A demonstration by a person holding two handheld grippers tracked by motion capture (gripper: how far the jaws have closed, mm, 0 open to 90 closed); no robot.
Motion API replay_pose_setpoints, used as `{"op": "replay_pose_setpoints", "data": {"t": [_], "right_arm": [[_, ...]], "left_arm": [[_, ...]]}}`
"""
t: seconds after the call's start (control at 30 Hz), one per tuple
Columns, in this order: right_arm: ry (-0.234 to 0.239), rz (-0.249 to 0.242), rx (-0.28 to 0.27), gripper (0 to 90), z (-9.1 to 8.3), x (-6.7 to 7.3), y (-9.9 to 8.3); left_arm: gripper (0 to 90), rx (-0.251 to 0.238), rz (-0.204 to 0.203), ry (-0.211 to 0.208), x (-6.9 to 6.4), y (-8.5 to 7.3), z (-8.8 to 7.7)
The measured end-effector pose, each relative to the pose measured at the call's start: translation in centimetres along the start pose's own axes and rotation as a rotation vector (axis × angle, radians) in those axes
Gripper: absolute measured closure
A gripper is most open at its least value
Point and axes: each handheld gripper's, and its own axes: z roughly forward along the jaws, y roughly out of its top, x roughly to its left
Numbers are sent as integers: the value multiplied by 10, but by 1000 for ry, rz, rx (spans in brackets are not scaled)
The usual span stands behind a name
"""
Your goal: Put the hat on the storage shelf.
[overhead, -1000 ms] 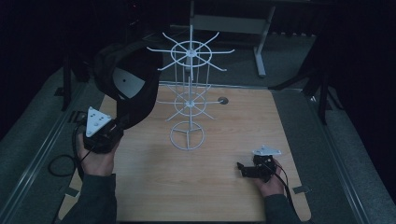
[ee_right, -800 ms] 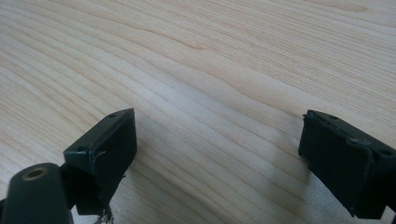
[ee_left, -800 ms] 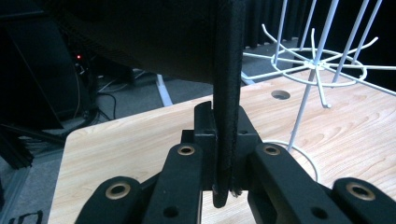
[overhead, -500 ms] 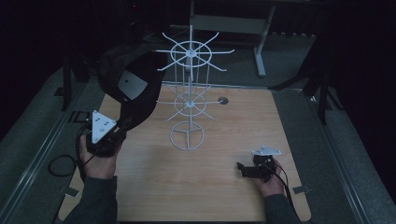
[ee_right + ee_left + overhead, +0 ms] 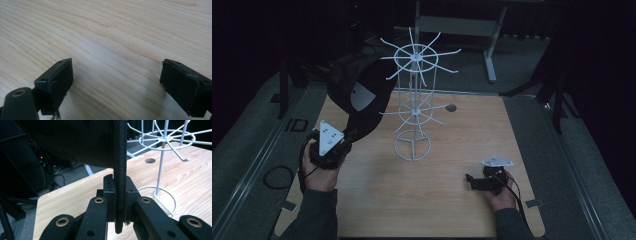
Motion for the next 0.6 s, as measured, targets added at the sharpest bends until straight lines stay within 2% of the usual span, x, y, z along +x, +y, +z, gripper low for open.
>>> {"op": "replay_pose_setpoints", "data": {"t": [0.07, 0.2, 0.27, 0.6], "right_arm": [[0, 1, 1, 113, 0, 0, 0], [1, 0, 2, 113, 0, 0, 0], [1, 3, 3, 113, 0, 0, 0], [0, 1, 1, 113, 0, 0, 0]], "left_arm": [[840, -2, -4, -5, 1, -1, 0], [664, -15, -27, -26, 4, -1, -1], [585, -13, -43, -49, 5, 0, -1], [342, -38, -91, -86, 7, 1, -3]]}}
